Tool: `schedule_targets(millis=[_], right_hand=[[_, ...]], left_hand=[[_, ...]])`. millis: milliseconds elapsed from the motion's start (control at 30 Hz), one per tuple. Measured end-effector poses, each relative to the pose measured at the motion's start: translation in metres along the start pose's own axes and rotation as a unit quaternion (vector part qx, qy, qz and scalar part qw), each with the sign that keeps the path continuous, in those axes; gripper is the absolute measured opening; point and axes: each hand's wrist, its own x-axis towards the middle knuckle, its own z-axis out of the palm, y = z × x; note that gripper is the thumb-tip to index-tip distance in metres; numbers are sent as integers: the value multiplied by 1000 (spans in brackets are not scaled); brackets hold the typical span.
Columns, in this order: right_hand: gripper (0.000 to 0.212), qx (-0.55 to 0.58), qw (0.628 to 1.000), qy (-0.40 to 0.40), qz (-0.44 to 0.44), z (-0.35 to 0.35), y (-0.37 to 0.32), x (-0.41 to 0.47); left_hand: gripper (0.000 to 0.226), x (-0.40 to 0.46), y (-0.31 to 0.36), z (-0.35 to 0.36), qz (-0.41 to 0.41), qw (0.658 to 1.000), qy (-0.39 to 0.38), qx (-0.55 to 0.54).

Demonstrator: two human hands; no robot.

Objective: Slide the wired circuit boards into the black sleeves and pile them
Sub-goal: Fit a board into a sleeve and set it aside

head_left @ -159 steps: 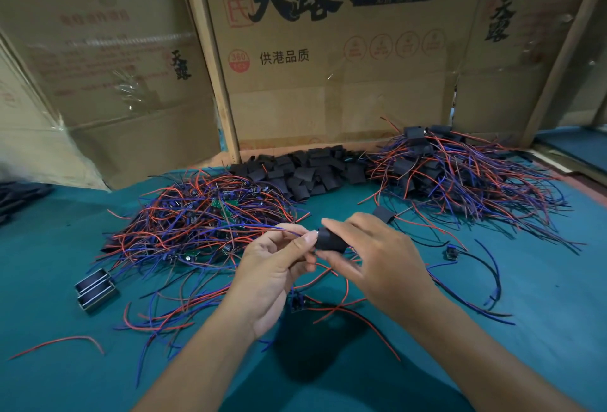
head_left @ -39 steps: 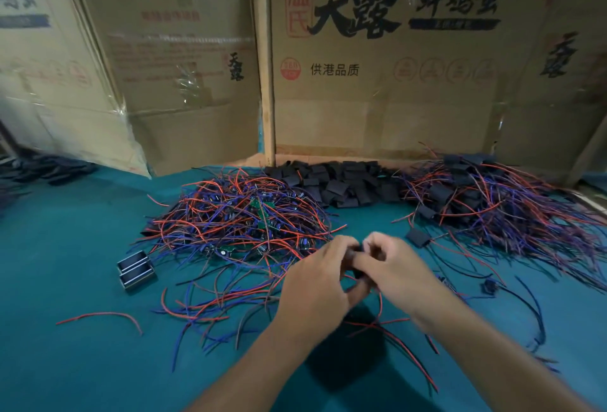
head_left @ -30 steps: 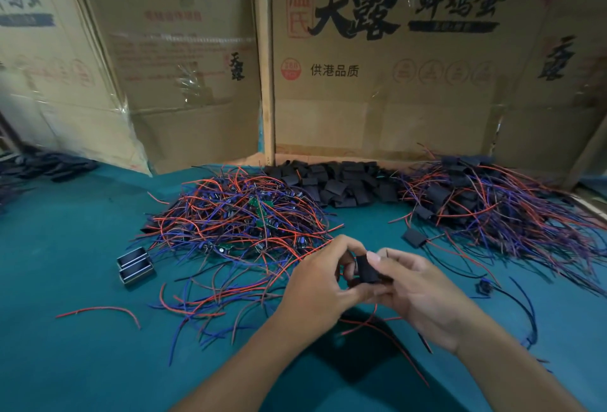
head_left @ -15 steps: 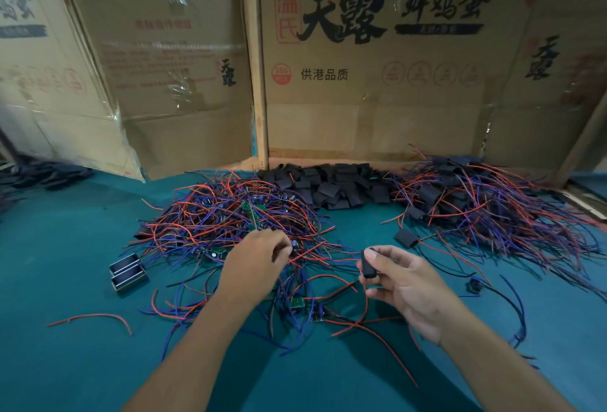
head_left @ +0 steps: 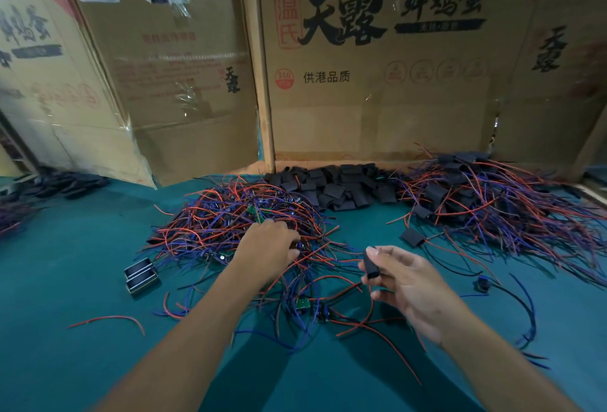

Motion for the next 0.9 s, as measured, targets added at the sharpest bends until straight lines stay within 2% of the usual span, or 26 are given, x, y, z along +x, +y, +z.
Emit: schedule_targets(millis=[67, 167, 267, 400, 500, 600, 667, 733, 833, 900], right_hand=[[51, -6, 1000, 2, 0, 1, 0, 0], [53, -10, 1000, 10, -5, 3, 0, -1], [47, -4, 1000, 18, -12, 4, 0, 0], [30, 2, 999, 33, -12, 4, 1, 0], [36, 18, 998, 47, -29, 3, 1, 1], [39, 31, 997, 56, -44, 2, 0, 1], [34, 18, 997, 62, -49, 2, -1, 1], [24, 4, 997, 66, -50, 1, 0, 0], [21, 2, 996, 70, -49, 1, -1, 0], [19, 0, 996, 71, -49, 2, -2, -1]], left_hand=[[40, 1, 0, 1, 15, 999, -6, 30], [33, -6, -1, 12, 28, 996, 66, 48], [31, -17, -4, 16, 32, 988, 145, -32], [22, -29, -6, -1, 23, 957, 248, -151], [18, -36, -3, -16, 13, 931, 280, -233], [16, -43, 0, -25, -7, 893, 280, -351], [19, -46, 1, -31, -11, 859, 277, -430], [21, -47, 3, -36, -16, 806, 287, -517], [21, -48, 4, -47, -20, 670, 296, -681], [17, -49, 3, -53, -12, 583, 274, -765]])
